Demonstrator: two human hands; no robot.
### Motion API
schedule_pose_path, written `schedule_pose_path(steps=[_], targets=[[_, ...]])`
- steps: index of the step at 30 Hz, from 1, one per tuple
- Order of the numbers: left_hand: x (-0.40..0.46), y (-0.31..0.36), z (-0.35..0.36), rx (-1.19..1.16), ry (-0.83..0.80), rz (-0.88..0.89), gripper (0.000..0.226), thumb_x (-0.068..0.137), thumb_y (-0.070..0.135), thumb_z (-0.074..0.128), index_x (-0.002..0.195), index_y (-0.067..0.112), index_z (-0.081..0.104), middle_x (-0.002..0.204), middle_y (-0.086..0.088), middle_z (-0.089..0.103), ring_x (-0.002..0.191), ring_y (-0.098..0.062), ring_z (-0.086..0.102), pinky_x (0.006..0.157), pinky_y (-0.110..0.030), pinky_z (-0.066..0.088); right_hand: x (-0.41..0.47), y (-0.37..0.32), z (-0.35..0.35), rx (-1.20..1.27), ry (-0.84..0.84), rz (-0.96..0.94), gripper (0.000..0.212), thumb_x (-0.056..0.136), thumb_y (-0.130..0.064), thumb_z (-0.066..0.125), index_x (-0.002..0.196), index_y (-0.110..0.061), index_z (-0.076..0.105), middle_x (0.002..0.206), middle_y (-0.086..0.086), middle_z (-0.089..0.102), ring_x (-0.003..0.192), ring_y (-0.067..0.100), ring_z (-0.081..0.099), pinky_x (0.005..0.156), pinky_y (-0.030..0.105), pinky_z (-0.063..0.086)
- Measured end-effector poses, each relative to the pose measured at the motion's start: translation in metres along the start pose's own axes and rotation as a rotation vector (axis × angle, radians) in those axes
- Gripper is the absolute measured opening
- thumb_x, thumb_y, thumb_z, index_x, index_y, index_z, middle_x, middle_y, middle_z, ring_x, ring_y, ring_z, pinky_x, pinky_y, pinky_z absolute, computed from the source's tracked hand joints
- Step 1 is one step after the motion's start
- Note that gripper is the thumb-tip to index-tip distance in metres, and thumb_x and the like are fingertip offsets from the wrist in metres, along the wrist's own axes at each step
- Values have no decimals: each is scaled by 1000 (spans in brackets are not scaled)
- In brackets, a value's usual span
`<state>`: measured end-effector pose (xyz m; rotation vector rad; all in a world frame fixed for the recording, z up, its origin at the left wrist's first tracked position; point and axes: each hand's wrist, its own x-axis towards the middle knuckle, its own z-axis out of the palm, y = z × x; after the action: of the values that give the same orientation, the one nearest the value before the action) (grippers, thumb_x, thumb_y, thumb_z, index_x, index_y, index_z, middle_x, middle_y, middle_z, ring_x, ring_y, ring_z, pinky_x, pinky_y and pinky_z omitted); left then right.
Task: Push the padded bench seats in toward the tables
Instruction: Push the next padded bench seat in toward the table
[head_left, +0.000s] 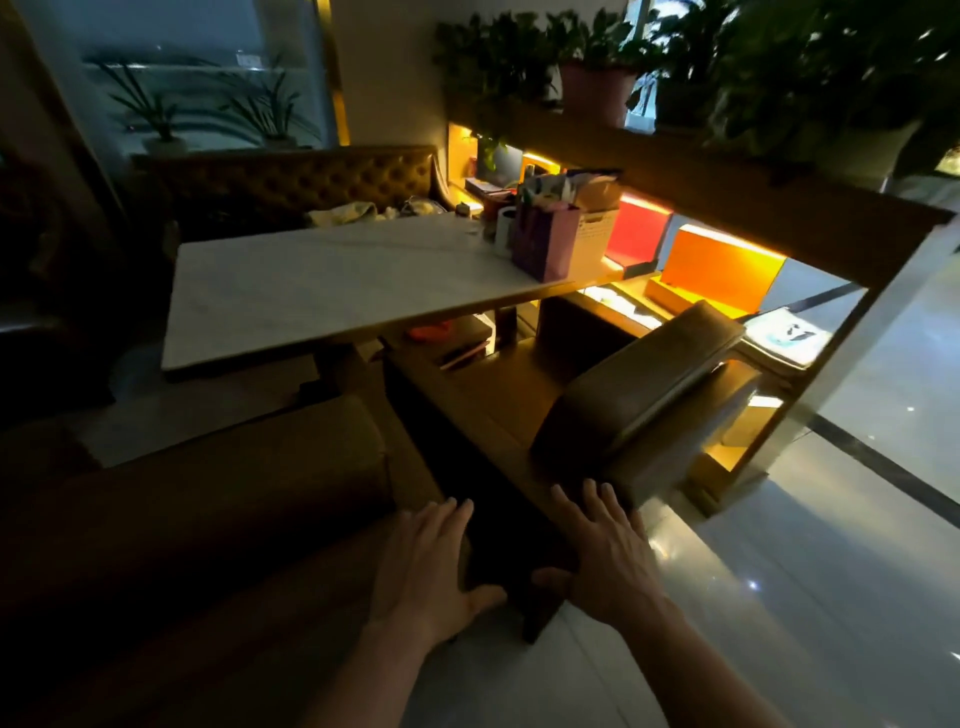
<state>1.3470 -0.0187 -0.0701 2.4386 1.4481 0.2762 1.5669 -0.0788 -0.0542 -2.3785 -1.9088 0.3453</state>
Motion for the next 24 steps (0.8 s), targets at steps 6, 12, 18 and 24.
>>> schedule_pose_path(steps=[6,12,18,24], targets=[[51,71,43,-13,-82,7,107,70,83,55,153,37,5,163,9,12,149,-16,6,116,-40,-5,28,86,-9,-28,5,4,110,77,-79,57,156,-40,-9,168,8,-8,153,32,-11,122,55,3],[121,127,88,-77,-70,36,103,75,75,59,154,34,7,163,5,14,149,-17,8,120,-39,-1,79,174,-9,-56,-16,29,113,74,-82,57,155,-42,-11,168,8,-8,153,31,-11,122,55,5],[198,190,144,-174,-117,-5,103,75,73,60,155,35,6,163,5,14,148,-18,8,122,-40,3,145,258,-21,-103,-90,23,114,75,-82,57,156,-37,-9,167,8,-10,153,29,-13,123,55,3],[249,239,185,-172,-144,-43,101,78,69,63,155,34,8,162,6,16,148,-16,11,122,-37,2,194,327,-21,-88,-166,4,112,77,-79,58,157,-36,-7,167,8,-12,153,29,-14,125,55,3]])
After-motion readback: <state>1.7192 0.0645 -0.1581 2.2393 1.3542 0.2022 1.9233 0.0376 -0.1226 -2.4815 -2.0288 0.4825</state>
